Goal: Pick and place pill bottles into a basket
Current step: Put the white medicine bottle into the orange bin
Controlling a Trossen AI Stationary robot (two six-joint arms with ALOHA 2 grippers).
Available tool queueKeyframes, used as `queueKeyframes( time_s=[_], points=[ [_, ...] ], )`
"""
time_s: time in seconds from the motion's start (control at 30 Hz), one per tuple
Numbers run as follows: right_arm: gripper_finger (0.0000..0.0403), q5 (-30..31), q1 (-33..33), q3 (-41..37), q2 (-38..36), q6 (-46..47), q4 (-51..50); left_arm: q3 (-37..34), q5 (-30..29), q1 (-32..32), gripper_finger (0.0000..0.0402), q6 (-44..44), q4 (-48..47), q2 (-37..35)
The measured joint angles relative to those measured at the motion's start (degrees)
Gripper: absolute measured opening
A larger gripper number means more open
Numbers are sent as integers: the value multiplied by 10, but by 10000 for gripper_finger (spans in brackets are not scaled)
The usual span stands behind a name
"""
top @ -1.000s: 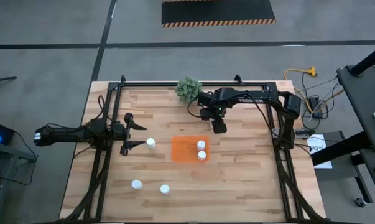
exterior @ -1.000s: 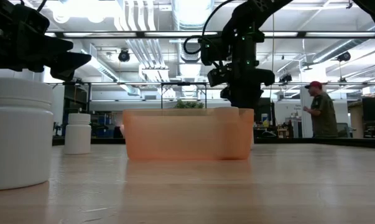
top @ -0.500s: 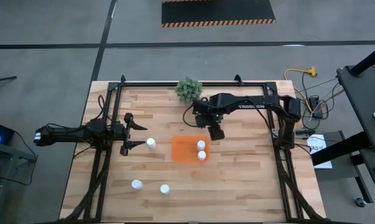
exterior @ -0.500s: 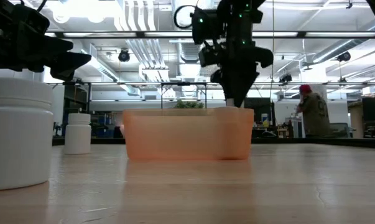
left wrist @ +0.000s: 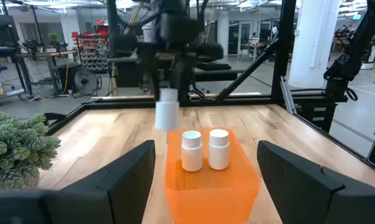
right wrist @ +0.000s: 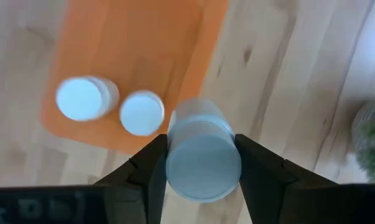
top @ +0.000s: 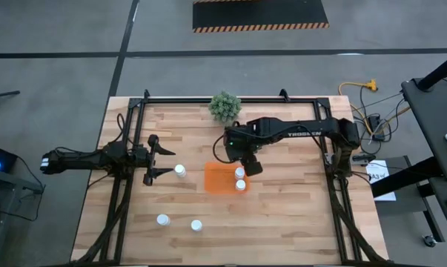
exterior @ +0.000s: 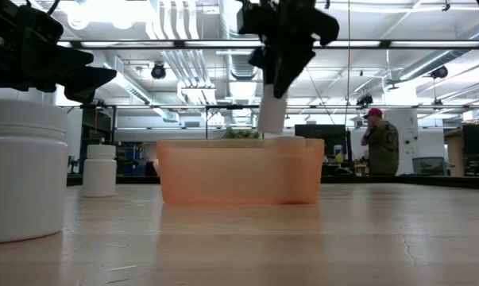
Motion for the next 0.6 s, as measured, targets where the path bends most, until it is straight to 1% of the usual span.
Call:
queueKeyframes(
  time_s=[0.27,0.6],
  points=[
    [149,-1,42,18,0,-5,21,0,0,0,265,0,0,0],
    [149,0,50,17,1,-2,39,0,0,0,265,0,0,0]
  ],
)
